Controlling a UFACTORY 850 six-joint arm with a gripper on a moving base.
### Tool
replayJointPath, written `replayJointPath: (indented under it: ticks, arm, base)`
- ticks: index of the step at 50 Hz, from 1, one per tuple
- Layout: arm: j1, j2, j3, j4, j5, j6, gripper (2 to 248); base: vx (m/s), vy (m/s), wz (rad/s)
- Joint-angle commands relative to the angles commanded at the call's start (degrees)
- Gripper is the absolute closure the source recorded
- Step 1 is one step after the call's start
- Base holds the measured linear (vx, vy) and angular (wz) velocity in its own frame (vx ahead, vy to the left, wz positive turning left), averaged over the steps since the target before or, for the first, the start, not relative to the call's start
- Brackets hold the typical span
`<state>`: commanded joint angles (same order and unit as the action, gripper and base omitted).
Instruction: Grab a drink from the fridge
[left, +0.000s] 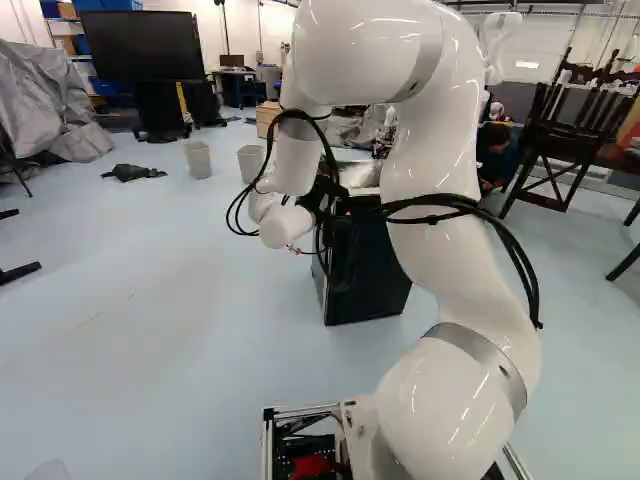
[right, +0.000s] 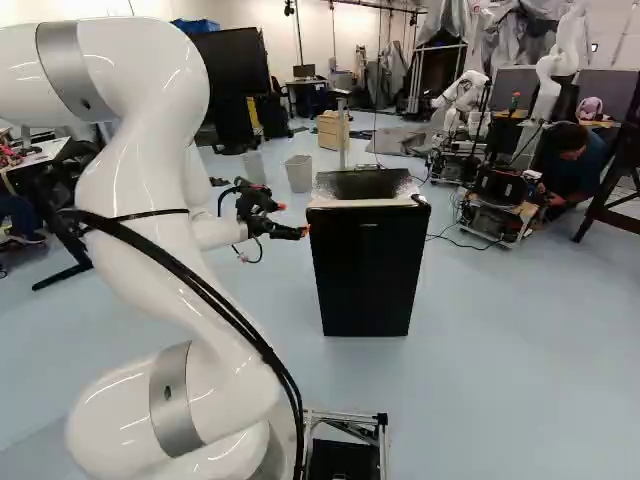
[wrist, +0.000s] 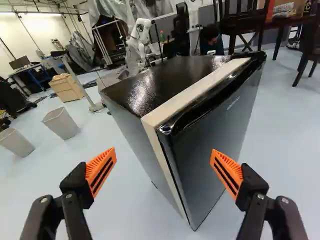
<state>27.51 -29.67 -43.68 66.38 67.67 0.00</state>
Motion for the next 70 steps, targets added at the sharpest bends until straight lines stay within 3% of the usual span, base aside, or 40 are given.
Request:
replayJointPath:
  ticks: [70]
  arm:
    - [-3.89, 0.41, 0.63, 0.0, -1.31, 0.0, 3]
  base:
    - [0.0, 0.0, 0.0]
